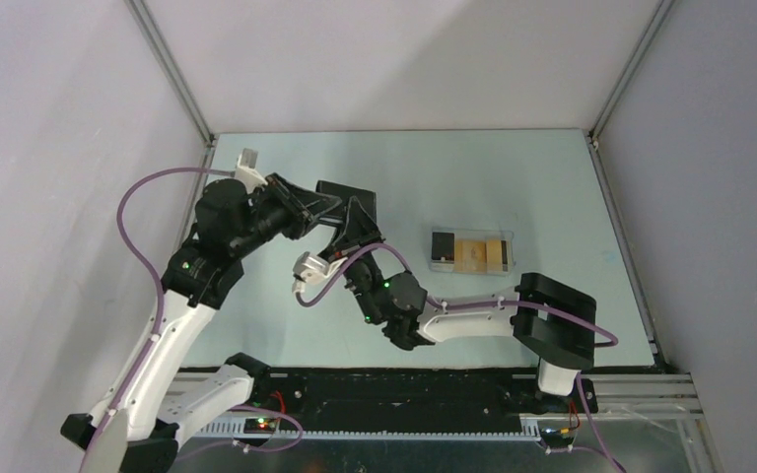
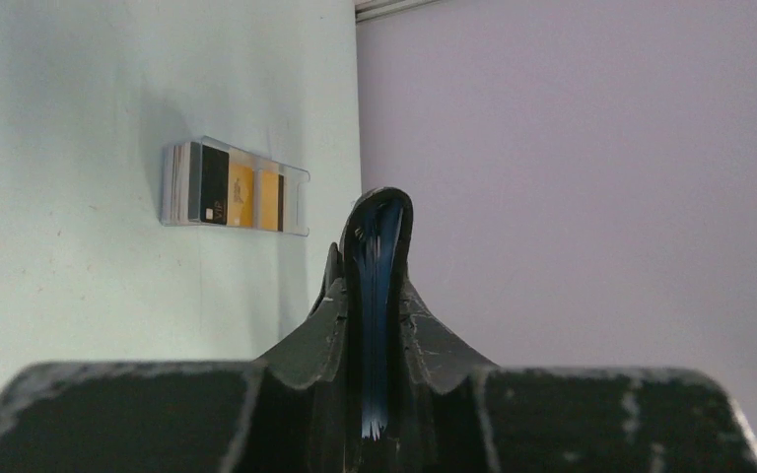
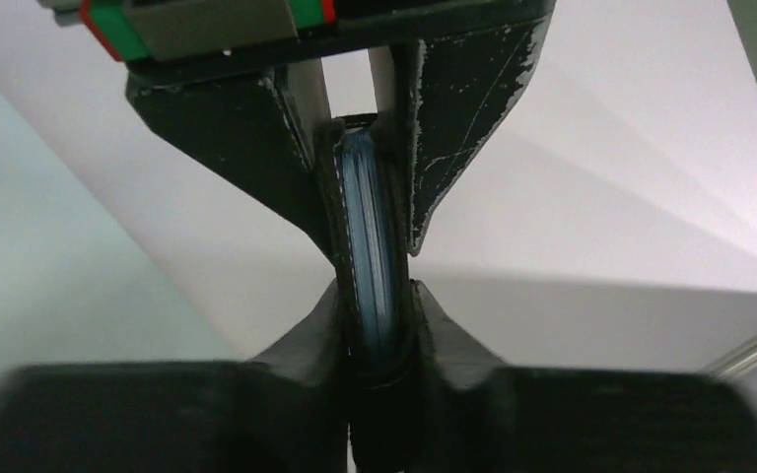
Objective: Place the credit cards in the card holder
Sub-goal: Close the card holder at the center of the board.
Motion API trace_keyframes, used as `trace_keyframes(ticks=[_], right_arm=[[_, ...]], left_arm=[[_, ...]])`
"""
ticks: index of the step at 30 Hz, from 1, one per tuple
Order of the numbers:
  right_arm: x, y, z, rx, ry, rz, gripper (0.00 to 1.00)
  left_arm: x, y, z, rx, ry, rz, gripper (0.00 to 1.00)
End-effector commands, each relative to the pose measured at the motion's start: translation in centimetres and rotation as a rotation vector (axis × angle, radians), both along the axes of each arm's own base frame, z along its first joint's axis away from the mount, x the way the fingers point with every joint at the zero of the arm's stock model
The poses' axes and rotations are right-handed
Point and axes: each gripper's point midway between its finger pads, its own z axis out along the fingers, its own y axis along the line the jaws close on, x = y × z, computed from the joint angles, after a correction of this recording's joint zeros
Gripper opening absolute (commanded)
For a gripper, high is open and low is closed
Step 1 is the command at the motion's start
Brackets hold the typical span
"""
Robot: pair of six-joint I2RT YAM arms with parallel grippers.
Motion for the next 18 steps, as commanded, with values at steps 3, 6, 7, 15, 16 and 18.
trace_keyframes(ticks=[3,6,7,15,16,18], right_arm=[[1.1,-2.2,3.3,0.139,0.005,-0.054,0.00],[1.1,-2.1,3.3,0.139,0.026,-0.044,0.00],[1.2,-2.2,3.2,0.143,0.055,-0.037,0.00],[-0.7,-3.1,1.2,0.274,0.615,0.293,0.00],[-1.3,-4.4,1.9,0.268,0.702,0.383,0.00],[-2.2,-6.4,2.3,0.382,0.893,0.534,0.00]], left_arm=[[-0.9,0.1,1.2,-0.014,-0.050,-0.019,0.10],[-0.8,0.3,1.9,0.004,-0.088,-0.012,0.50],[-0.7,0.5,2.4,0.018,-0.115,-0.005,0.72],[-0.1,3.3,4.7,0.207,-0.347,0.082,1.00],[-0.1,3.4,4.8,0.228,-0.364,0.081,1.00],[-0.1,3.7,4.3,0.294,-0.405,0.069,1.00]])
